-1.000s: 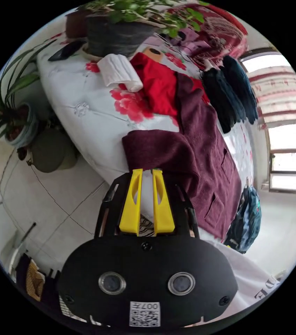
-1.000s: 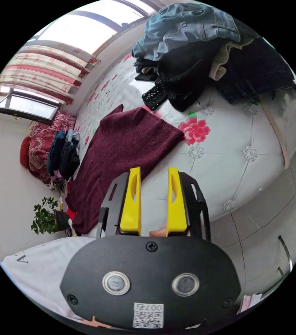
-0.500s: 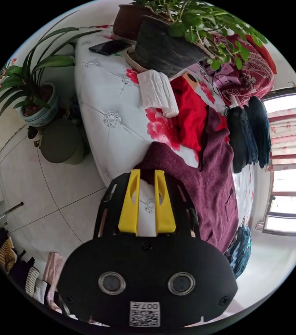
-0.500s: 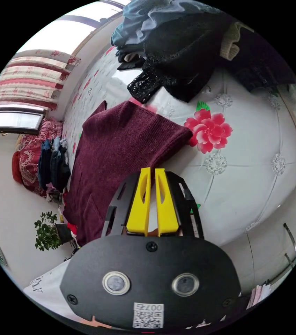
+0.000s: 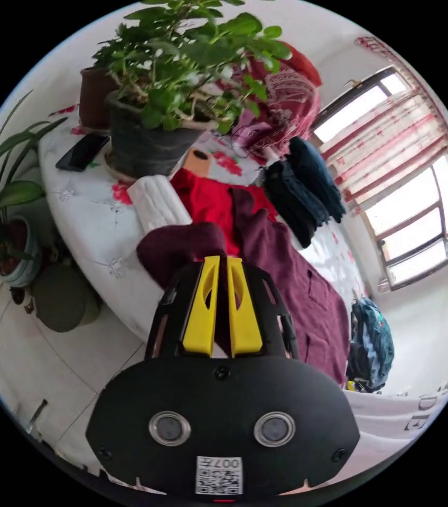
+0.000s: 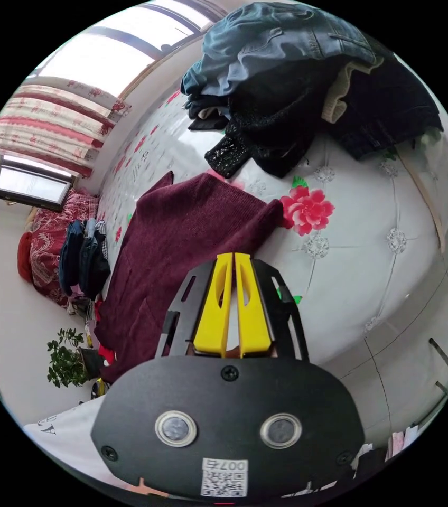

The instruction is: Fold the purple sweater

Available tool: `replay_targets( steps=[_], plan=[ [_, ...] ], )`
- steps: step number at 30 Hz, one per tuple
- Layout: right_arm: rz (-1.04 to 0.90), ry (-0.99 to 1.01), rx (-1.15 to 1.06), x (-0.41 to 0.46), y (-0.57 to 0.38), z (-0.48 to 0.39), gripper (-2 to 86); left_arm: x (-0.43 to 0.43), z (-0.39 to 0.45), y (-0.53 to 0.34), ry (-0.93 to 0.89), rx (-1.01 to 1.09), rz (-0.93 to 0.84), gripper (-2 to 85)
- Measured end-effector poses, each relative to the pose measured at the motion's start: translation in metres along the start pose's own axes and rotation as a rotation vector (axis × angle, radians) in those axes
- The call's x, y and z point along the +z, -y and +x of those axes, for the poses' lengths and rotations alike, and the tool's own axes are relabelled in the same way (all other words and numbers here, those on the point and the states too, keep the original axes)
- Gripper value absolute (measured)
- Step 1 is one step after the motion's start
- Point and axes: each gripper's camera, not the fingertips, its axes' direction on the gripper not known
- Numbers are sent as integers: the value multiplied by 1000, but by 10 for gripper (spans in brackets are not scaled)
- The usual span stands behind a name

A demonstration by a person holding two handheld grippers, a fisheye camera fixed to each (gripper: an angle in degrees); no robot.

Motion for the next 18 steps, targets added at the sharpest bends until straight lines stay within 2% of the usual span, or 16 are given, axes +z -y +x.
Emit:
replay_targets(
  steps=[2, 6, 8, 14, 18],
  plan=[
    [2, 3, 0, 3, -11, -1, -2, 10, -17, -8, 49, -99, -40, 66],
    [-9, 25, -5, 6, -23, -3, -1, 12, -67, -32, -4, -385, 3, 96],
    [-24, 33, -22, 9, -26, -6, -1, 12, -80, -33, -27, -444, 31, 104],
    [-51, 62, -50, 24, -29, -22, 0, 39, -77, 8, 14, -404, 29, 95],
    [-61, 94, -81, 33, -30, -36, 0, 54, -58, 32, 192, -393, -21, 6]
  ],
)
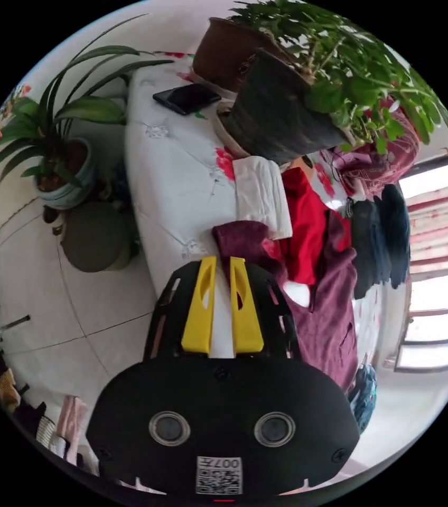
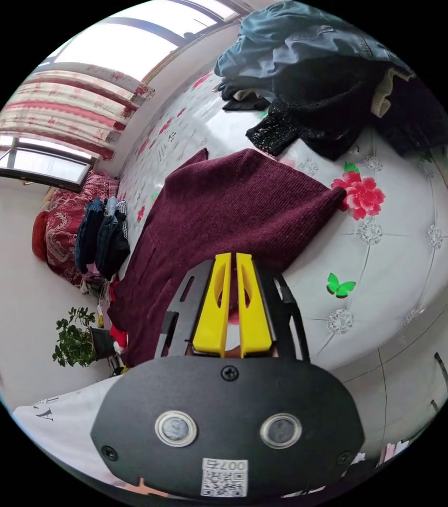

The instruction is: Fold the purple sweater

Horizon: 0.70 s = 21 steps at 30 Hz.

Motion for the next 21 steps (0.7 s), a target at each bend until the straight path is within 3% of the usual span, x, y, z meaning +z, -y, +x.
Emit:
replay_targets(
  steps=[7, 9, 11, 14, 17, 21],
  plan=[
    [-9, 56, -51, 7, -4, -14, -2, -22, 95, -7, -380, 324, 20, -7],
    [-7, 69, -60, 9, -5, -17, -2, -41, 166, -36, -543, 617, -19, -5],
    [-18, 75, -84, 15, -8, -24, -2, -42, 219, -72, -590, 875, -109, 1],
    [-47, 85, -99, 31, -11, -32, -2, -11, 269, -128, -532, 1095, -304, 45],
    [-83, 113, -99, 44, -15, -38, -1, 21, 281, -148, -407, 1084, -424, 73],
    [-109, 103, -127, 54, -20, -46, -1, 13, 279, -102, -323, 974, -307, 78]
  ],
)
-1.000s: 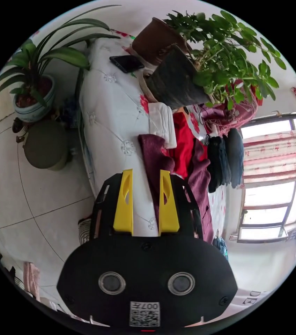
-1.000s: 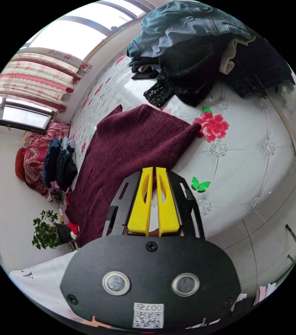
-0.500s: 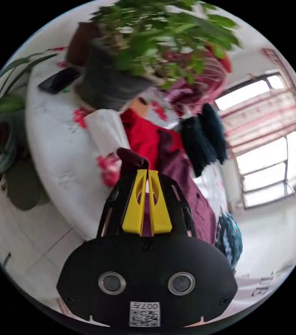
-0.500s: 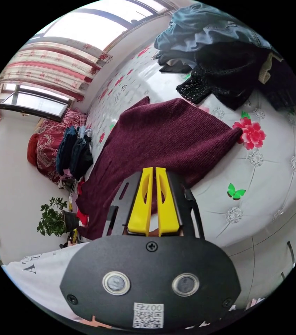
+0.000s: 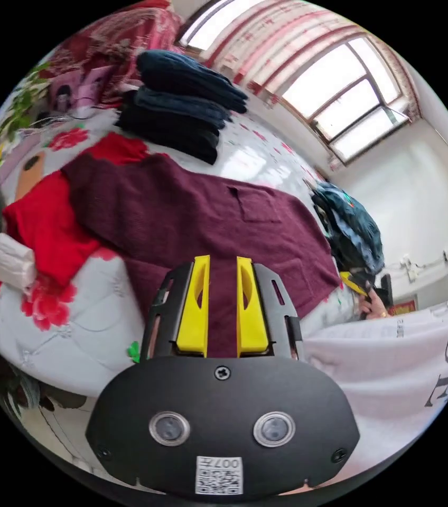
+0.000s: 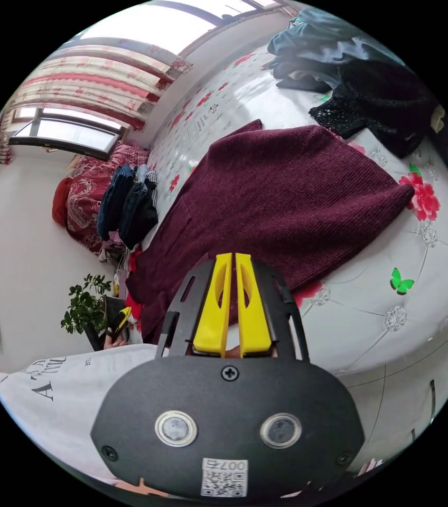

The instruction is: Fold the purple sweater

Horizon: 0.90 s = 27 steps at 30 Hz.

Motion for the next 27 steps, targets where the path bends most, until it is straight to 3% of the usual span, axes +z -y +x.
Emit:
replay_targets(
  steps=[5, 7, 12, 17, 22, 27],
  plan=[
    [-23, -6, 23, 18, 3, -1, -1, -50, -84, 52, 154, -267, 180, 89],
    [-27, -4, 25, 25, 5, -4, -1, -56, -103, 80, 228, -280, 186, 95],
    [-55, -17, 8, 42, 13, -18, -1, -30, -123, 166, 402, -210, 57, 107],
    [-71, -25, 7, 56, 20, -29, -1, 19, -126, 199, 528, -181, -134, 72],
    [-62, -25, 6, 63, 27, -32, -1, -20, -104, 189, 548, -261, 32, 26],
    [-79, -6, -1, 79, 39, -29, 1, -103, -65, 156, 424, -315, 324, 22]
  ],
)
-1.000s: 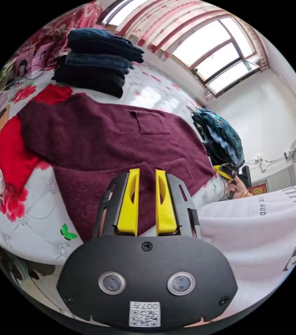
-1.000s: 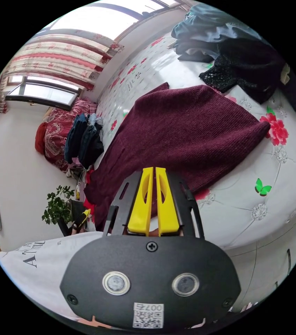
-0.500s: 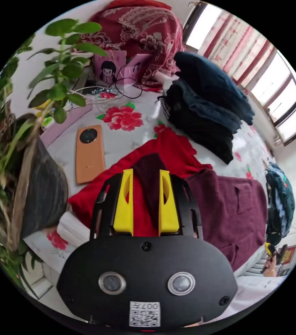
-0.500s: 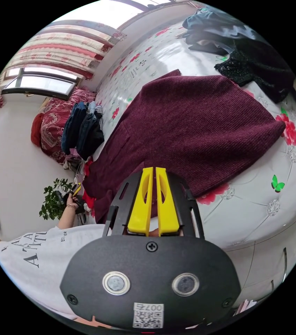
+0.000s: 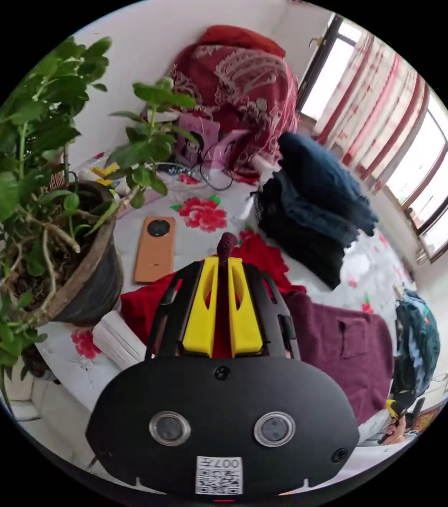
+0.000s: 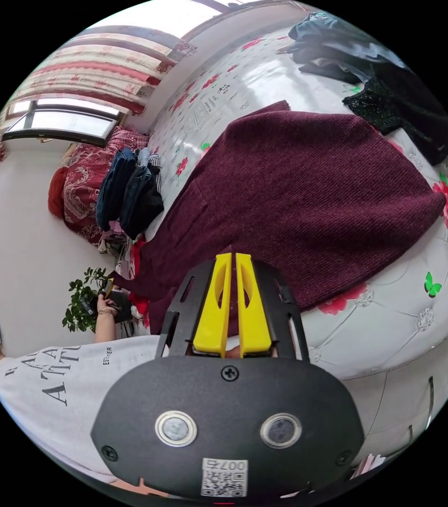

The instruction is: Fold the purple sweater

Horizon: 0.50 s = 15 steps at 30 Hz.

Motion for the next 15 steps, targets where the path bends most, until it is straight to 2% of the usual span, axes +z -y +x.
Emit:
replay_targets(
  steps=[4, 9, 10, 12, 15],
  plan=[
    [-14, 39, -13, 15, 14, 2, 8, -35, 35, -3, -167, 37, 56, 25],
    [22, 52, -41, 20, 26, 5, 41, -18, 156, -40, -539, 356, 15, 67],
    [36, 48, -36, 18, 28, 8, 51, -9, 167, -46, -537, 375, -28, 75],
    [62, 36, -12, 11, 32, 17, 65, 24, 194, -62, -503, 367, -222, 84],
    [176, -8, 64, -15, 32, 44, 80, 23, 199, -73, -478, 354, -237, 84]
  ],
)
